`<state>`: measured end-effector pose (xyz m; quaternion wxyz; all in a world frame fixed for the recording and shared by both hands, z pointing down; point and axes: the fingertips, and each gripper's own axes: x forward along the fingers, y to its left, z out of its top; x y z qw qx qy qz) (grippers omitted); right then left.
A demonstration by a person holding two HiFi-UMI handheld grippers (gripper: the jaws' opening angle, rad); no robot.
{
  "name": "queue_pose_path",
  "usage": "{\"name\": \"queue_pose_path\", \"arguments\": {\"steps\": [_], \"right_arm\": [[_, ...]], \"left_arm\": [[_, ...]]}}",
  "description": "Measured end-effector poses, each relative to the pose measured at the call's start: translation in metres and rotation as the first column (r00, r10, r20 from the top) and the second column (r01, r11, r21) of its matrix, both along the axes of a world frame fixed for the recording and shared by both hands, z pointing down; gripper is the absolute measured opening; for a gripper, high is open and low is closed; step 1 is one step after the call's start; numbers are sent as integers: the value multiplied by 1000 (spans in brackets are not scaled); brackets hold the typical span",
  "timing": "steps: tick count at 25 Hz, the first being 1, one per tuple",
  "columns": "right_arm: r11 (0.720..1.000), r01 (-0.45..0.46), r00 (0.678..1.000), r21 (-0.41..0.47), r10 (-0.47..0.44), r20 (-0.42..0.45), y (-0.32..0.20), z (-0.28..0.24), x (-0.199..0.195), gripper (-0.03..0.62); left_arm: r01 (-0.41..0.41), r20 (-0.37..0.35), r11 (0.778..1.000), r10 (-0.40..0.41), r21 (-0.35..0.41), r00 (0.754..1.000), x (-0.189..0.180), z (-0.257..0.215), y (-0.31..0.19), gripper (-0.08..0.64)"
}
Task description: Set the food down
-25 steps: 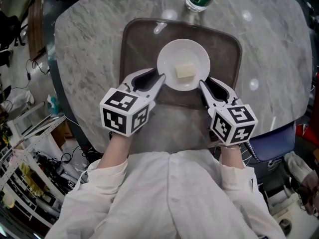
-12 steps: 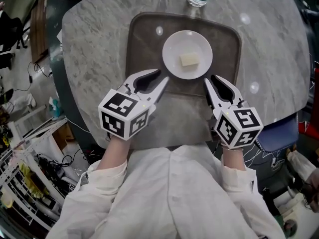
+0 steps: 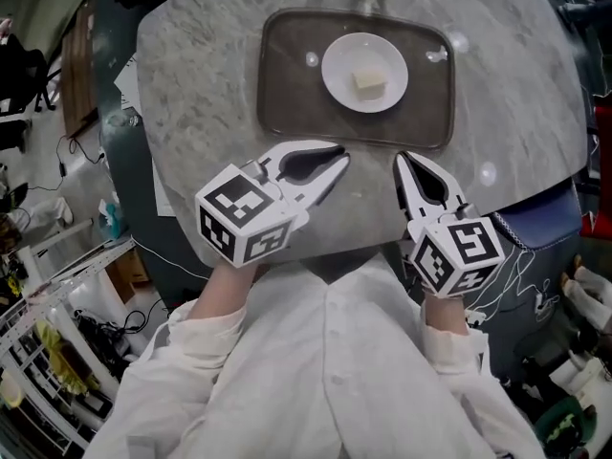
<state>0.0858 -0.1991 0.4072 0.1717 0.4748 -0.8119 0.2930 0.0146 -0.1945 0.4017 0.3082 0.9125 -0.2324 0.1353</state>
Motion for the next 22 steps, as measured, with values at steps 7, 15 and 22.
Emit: {"name": "queue_pose_path", "arguments": {"steps": [7,15,22], "right_arm": [[999,-13,1000,53,13,1,59,-21,-13,3],[994,20,1000,109,-19,-10,98,-47,-26,3],[983,118,993,140,-121,16,102,-64,-36,3]], "left_arm": [[-66,-194,997,56,-48,979,2,-25,56,26],[-43,-193,998,34,-43,981,-20,-38,110,23],[34,-184,999,-32,12,983,-24,-56,109,23]]}}
